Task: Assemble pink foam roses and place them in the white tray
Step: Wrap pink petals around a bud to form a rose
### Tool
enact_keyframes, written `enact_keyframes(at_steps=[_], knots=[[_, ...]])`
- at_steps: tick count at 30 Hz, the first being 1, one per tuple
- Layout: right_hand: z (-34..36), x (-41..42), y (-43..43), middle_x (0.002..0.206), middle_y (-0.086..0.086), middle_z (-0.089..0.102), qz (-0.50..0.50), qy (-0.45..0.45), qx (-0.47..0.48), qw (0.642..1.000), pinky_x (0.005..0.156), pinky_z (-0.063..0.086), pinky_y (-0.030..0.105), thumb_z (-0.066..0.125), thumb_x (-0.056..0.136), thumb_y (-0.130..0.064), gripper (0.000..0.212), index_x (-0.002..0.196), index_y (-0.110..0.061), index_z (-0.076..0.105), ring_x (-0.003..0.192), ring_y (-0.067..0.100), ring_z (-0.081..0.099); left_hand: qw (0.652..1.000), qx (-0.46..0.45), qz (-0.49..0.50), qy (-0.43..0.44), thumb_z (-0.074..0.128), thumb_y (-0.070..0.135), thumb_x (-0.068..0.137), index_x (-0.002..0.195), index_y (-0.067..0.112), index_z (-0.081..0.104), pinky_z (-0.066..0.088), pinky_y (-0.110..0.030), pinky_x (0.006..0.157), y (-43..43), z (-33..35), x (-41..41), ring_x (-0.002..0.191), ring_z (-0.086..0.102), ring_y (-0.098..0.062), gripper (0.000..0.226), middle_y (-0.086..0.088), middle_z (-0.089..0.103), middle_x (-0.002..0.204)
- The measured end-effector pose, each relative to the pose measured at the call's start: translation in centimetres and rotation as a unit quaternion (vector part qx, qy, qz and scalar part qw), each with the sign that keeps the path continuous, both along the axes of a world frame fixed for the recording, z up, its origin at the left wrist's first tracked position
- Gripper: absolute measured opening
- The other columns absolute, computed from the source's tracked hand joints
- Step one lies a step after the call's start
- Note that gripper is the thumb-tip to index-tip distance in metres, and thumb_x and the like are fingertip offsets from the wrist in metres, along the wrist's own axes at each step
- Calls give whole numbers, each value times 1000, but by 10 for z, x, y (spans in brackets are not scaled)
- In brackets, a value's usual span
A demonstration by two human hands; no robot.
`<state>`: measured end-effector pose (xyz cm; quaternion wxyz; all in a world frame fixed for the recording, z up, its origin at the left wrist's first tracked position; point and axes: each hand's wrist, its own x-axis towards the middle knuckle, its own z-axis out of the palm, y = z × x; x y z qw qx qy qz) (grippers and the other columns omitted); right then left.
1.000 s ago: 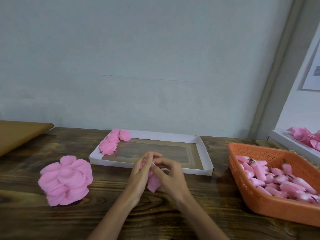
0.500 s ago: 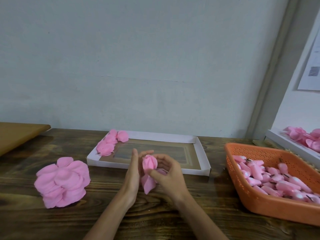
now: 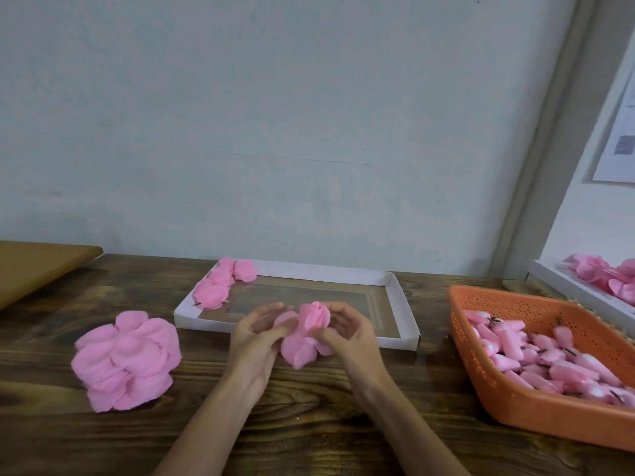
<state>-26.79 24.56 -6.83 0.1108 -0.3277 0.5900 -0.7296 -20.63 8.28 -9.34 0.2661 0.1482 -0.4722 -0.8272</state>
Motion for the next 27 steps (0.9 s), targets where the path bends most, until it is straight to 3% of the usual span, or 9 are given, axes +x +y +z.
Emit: enact_keyframes(at_steps=[4,9,13,15,17,23,27], knots=[[1,1,3,110,3,77,20,21,7,1000,78,60,28,85,78,-20,27,101,-29,76,104,21,74,999,-19,30,11,93,11,46,107,6,71,62,-28,67,3,0,-1,93,78,-25,65,-15,80,101],[0,2,4,110,5,78,42,47,27,998,80,62,30,83,84,-8,27,106,-23,77,105,23,75,998,-53,43,-8,94,22,51,102,8,75,61,-28,63,4,-1,0,90,79,-26,56,-14,80,99],[-2,1,2,110,7,77,35,48,39,997,83,64,41,84,83,-9,27,106,-23,77,104,25,75,997,-71,29,-11,96,35,51,96,9,81,60,-35,73,7,2,3,91,78,-27,54,-15,80,99],[-4,1,0,113,8,75,41,47,42,997,85,64,52,84,81,-8,28,106,-18,77,106,30,74,998,-68,7,-5,94,37,57,95,11,83,60,-31,68,12,6,5,88,78,-23,48,-15,80,98],[-5,1,-2,118,4,71,41,54,45,997,84,64,55,85,79,-8,27,104,-15,78,110,31,72,998,-68,1,4,93,36,59,95,10,83,60,-26,64,16,8,6,84,77,-19,46,-15,80,98],[-3,2,-2,109,2,79,12,35,48,998,82,63,33,87,78,-15,32,106,-25,75,103,21,75,996,-93,0,9,85,45,66,93,14,84,61,-29,74,19,12,9,90,76,-18,41,-12,80,98],[-4,0,-2,113,-1,77,-6,29,40,999,82,63,32,89,76,-10,44,114,-24,71,105,18,75,990,-139,5,11,80,53,73,94,16,84,58,-35,79,21,13,9,92,75,-20,43,-13,80,97]])
